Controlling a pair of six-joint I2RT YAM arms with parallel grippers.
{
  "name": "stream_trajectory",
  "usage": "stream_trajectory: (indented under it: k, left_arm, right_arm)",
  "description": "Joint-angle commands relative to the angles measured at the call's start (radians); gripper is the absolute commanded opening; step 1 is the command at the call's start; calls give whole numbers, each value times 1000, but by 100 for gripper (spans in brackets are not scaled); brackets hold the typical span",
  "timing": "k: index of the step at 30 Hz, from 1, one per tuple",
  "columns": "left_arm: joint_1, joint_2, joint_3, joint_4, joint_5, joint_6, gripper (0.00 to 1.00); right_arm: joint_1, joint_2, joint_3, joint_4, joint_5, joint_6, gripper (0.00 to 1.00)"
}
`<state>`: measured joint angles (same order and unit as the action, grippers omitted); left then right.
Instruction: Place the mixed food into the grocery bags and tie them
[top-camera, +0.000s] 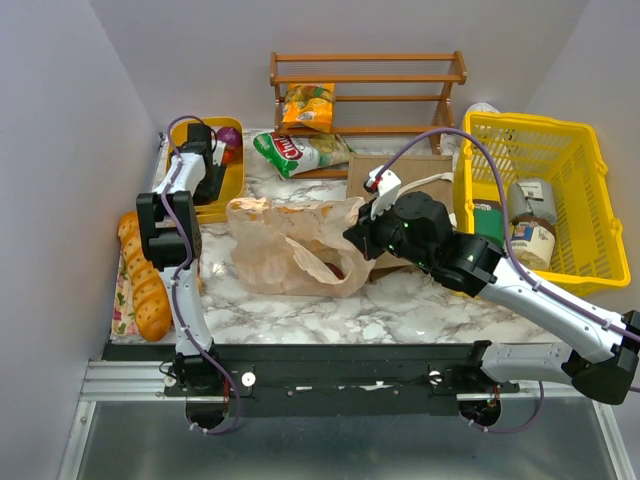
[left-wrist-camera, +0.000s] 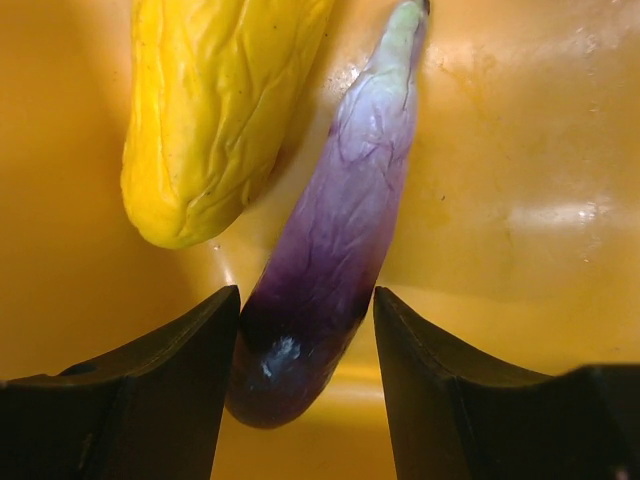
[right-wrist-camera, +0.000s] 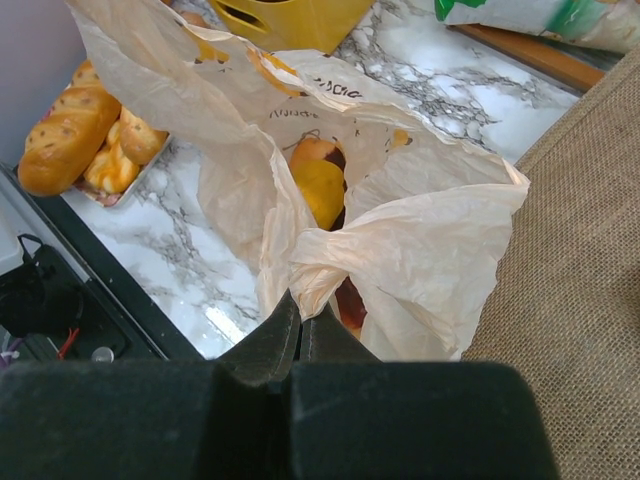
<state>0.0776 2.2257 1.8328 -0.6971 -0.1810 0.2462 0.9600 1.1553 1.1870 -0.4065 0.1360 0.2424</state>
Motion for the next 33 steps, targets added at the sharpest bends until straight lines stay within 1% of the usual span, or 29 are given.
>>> stream_trajectory:
  k: [1, 3, 4, 7, 9, 11, 12, 14, 15, 17, 18, 20, 21, 23, 24, 25, 26, 27, 28, 29, 30, 31, 32, 33]
  left_arm:
    - [8, 48, -3, -8, 44, -5, 59]
    - [8, 46, -7, -5, 51, -21, 53]
    - [7, 42, -7, -7, 52, -22, 45]
    - [-1, 5, 0, -5, 61, -33, 35]
    - [-10, -47, 5, 1, 74, -47, 35]
    - [-12, -104, -18, 30, 161, -76, 35]
    - [-13, -165, -29, 62, 179, -85, 35]
    - [-15, -230, -56, 90, 256, -122, 34]
    - [-21, -294, -63, 111, 270, -136, 34]
    - [-30, -363, -87, 131, 331, -150, 32]
    - [-42, -432, -101, 155, 353, -150, 32]
    - [-55, -503, -141, 171, 379, -153, 31]
    - [-64, -570, -153, 182, 409, -156, 31]
    - [-103, -650, -222, 209, 442, -166, 30]
    - [-117, -746, -260, 273, 501, -182, 30]
    - [-151, -799, -346, 316, 541, -200, 30]
    - [-166, -852, -396, 370, 578, -228, 29]
    - [-180, -956, -453, 510, 618, -281, 27]
    - [-199, -1006, -569, 595, 700, -392, 22]
    - [-243, -1049, -625, 679, 731, -451, 22]
    - [-280, -1119, -671, 815, 756, -491, 22]
    - [-317, -1150, -751, 876, 759, -555, 23]
    - [-400, -1179, -788, 936, 756, -583, 23]
    - [-441, -1216, -823, 1052, 753, -606, 23]
  right_arm:
    - [-4, -14, -10, 12, -4, 0, 1]
    - [-4, -12, -9, 14, -4, 0, 1]
    - [-3, -12, -9, 12, -4, -2, 1]
    - [-3, -17, -12, 12, 1, 0, 1]
    - [-3, -17, -13, 14, 4, 1, 1]
    - [-3, -19, -13, 14, 2, 0, 1]
    - [-4, -19, -13, 14, 1, 0, 1]
    - [-3, -20, -15, 14, -1, -2, 1]
    - [-3, -22, -17, 17, -6, -3, 1]
    - [-3, -25, -20, 17, -4, -5, 1]
    - [-4, -25, -20, 20, -4, -8, 1]
    - [-3, -20, -18, 21, -6, -9, 1]
    - [-3, -19, -17, 23, -9, -11, 1]
    - [-3, -16, -13, 23, -7, -8, 1]
    - [-4, -14, -12, 24, -7, -8, 1]
    - [-4, -12, -10, 25, 2, -8, 1]
    - [-4, -14, -10, 23, 5, -6, 1]
    - [-4, -12, -7, 23, 5, -8, 1]
    - [-4, -11, -7, 24, 7, -8, 1]
    - [-4, -8, -6, 23, 10, -9, 1]
    - [-4, -3, -1, 23, 8, -12, 1]
    - [-3, 0, 0, 23, 11, -12, 1]
    - [-4, 1, 2, 23, 14, -12, 1]
    - [-4, 4, 2, 23, 11, -11, 1]
